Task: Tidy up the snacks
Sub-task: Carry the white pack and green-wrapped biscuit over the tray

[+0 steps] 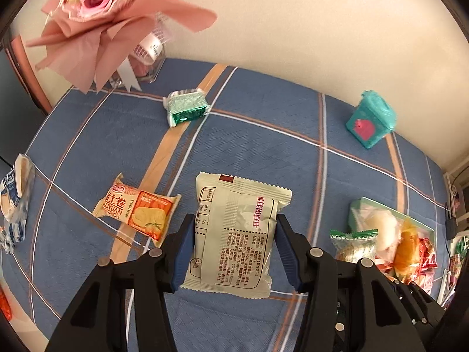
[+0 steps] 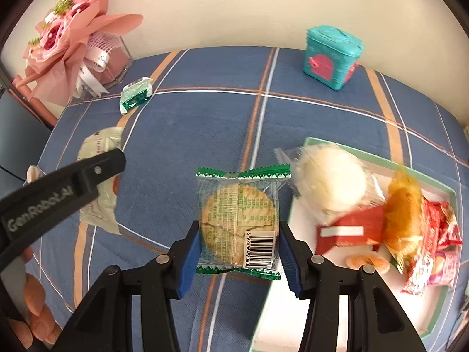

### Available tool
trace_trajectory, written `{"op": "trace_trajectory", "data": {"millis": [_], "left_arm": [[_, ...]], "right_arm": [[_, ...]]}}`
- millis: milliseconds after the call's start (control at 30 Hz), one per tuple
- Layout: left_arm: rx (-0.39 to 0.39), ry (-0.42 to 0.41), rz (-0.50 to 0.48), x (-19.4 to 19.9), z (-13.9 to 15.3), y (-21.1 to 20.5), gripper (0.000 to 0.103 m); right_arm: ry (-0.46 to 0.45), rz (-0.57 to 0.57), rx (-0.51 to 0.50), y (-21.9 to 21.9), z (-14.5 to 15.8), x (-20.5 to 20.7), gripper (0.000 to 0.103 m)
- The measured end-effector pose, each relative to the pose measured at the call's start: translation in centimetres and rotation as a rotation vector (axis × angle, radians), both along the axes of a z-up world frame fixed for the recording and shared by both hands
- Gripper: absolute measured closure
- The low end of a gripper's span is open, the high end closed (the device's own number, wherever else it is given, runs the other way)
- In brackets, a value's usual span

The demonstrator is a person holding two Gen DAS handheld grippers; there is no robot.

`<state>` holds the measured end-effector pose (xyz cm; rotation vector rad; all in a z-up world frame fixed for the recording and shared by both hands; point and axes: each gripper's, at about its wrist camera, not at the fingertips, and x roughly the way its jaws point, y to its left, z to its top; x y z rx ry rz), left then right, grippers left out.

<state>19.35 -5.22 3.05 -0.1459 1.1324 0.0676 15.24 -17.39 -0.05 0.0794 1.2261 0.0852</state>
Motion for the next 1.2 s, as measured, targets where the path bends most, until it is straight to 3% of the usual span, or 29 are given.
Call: {"op": "trace_trajectory", "data": {"millis": [400,767,1000,1200], "left_arm": [[0.027,-0.036,-0.098,-2.2,1.9,-5.2,0.048],[-0.011,-0.078,-0.159,-5.4,3.7,-8.0,0.048],[-0.020,-0.057,-0.221,-7.0,3.1,-10.8,0.048],[-0.019,0.000,-0.309,-7.7,1.4,-14.0,0.048]], "right_arm": [[0.000,-0.091,0.040,-3.7,1.9,-2.7,0.050],[-0.026,-0.199,0.026,-8.7,4.1,-5.8,0.050],[-0.041,-0.260,-0.031,-11.9,5.4,-7.6,0.050],[-0.005,-0.290,-0.060,-14.0,4.6,-9.0,0.050]]}}
